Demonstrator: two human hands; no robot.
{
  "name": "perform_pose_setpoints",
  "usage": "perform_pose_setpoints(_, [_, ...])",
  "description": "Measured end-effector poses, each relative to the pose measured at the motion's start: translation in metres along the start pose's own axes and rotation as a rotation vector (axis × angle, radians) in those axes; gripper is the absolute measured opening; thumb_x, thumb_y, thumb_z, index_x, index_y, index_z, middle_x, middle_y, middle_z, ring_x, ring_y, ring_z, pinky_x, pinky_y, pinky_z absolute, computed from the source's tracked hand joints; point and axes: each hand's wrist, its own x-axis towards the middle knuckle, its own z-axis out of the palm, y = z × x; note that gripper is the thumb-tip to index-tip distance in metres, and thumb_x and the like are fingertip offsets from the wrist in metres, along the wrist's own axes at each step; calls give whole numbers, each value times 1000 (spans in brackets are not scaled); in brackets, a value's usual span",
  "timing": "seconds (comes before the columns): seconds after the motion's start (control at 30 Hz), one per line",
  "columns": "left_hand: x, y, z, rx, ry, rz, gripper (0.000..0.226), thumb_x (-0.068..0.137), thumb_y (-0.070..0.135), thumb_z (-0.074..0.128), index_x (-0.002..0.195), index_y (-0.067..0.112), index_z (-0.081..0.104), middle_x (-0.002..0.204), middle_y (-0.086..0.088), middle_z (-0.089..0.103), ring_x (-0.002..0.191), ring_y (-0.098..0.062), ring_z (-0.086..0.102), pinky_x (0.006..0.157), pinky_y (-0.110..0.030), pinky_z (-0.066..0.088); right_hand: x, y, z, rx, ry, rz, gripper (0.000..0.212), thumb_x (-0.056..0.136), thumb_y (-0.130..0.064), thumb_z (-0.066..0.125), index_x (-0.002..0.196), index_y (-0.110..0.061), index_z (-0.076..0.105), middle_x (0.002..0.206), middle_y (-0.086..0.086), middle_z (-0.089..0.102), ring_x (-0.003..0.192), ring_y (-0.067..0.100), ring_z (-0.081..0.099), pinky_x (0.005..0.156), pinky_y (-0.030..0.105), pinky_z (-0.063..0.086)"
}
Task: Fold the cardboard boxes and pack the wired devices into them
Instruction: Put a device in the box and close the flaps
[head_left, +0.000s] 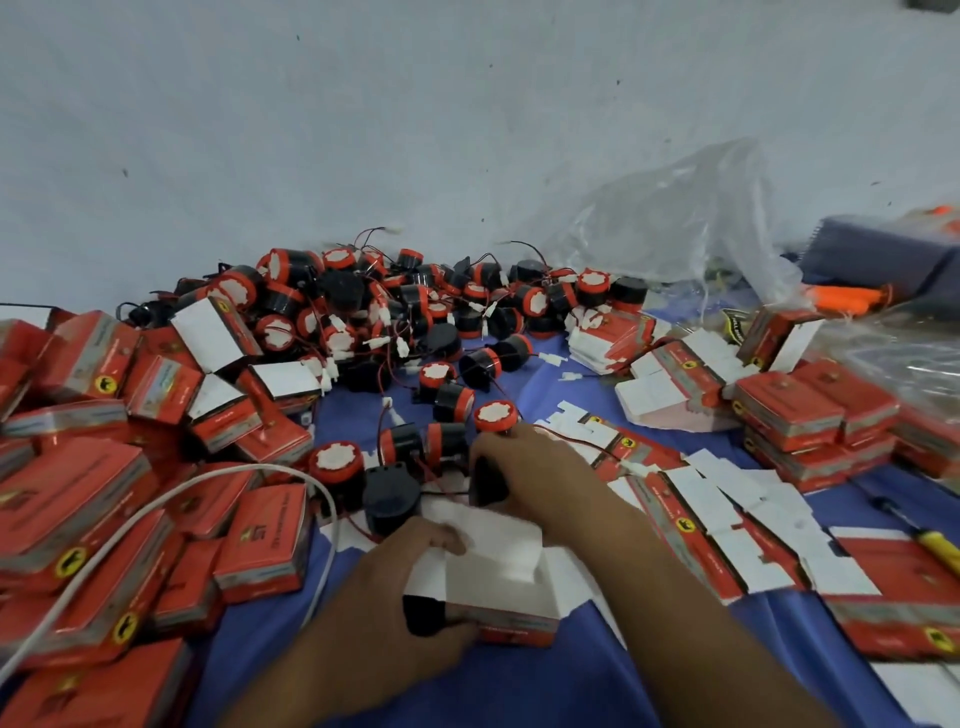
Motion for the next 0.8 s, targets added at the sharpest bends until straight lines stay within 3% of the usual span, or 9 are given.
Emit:
perform_pose_setpoints(0.07, [-1, 1, 0, -20, -6, -9, 62, 68, 53, 75, 120, 52, 42, 128, 37, 44, 115, 16, 46, 86, -3, 41, -5, 14, -8, 216, 130, 79, 57, 76, -21, 85, 119, -27, 49, 115, 8, 50, 94, 31, 61, 80, 41, 55])
perform_pose_setpoints(0.13, [0, 3, 0, -21, 10, -20, 65, 66, 55, 75, 120, 57, 39, 126, 40, 42, 112, 17, 46, 82, -3, 43, -16, 27, -18, 527, 370, 168, 43, 80, -24, 83, 106, -25, 49, 106, 2, 55, 87, 20, 60, 71, 31, 52])
perform_pose_setpoints(0.23, [0, 5, 2, -27, 37, -15, 69, 65, 59, 74, 123, 60, 37, 130, 44, 38, 115, 20, 42, 83, 1, 39, -31, 39, -33, 750, 653, 237, 38, 82, -28, 80, 98, -30, 46, 92, -10, 59, 82, 10, 60, 64, 21, 49])
perform_pose_setpoints(0.37, [1, 1, 2, -41, 71, 5, 88, 63, 65, 76, 138, 57, 29, 130, 43, 40, 120, 23, 38, 83, 0, 41, -48, 44, -37, 972, 696, 273, 39, 82, -33, 79, 109, -34, 51, 91, -17, 64, 77, 16, 68, 65, 36, 60])
perform_pose_setpoints(0.47, [0, 1, 3, 12, 84, -1, 98, 59, 71, 75, 142, 57, 25, 130, 45, 37, 123, 22, 36, 86, -12, 43, -57, 47, -34, 1310, 636, 331, 31, 87, -25, 77, 115, -25, 63, 95, -1, 71, 84, 22, 70, 69, 31, 60])
perform_pose_setpoints(0.57, [-1, 7, 4, -6, 80, 6, 100, 57, 73, 75, 141, 61, 22, 126, 46, 39, 117, 26, 38, 75, -4, 46, -72, 49, -39, 1688, 667, 282, 30, 88, -8, 73, 113, -14, 59, 111, 20, 66, 91, 24, 73, 83, 37, 61])
perform_pose_setpoints(0.63, [-1, 11, 5, -29, 79, 21, 100, 56, 73, 75, 140, 64, 21, 122, 48, 40, 113, 28, 40, 73, 2, 43, -83, 46, -41, 1653, 762, 199, 40, 82, -13, 78, 113, -15, 53, 114, 16, 66, 98, 26, 74, 87, 43, 60])
perform_pose_setpoints(0.7, [-1, 13, 6, -42, 73, 14, 102, 56, 76, 74, 140, 65, 18, 120, 49, 39, 112, 28, 39, 75, 1, 44, -92, 36, -43, 1442, 877, 125, 47, 77, -24, 83, 111, -23, 50, 109, 4, 68, 102, 29, 71, 87, 49, 60])
perform_pose_setpoints(0.8, [-3, 12, 7, -58, 81, 17, 104, 57, 78, 73, 143, 62, 18, 123, 45, 40, 117, 23, 39, 78, 1, 43, -101, 14, -47, 1135, 985, -69, 58, 80, -34, 83, 126, -35, 49, 119, -7, 65, 109, 21, 67, 83, 32, 59])
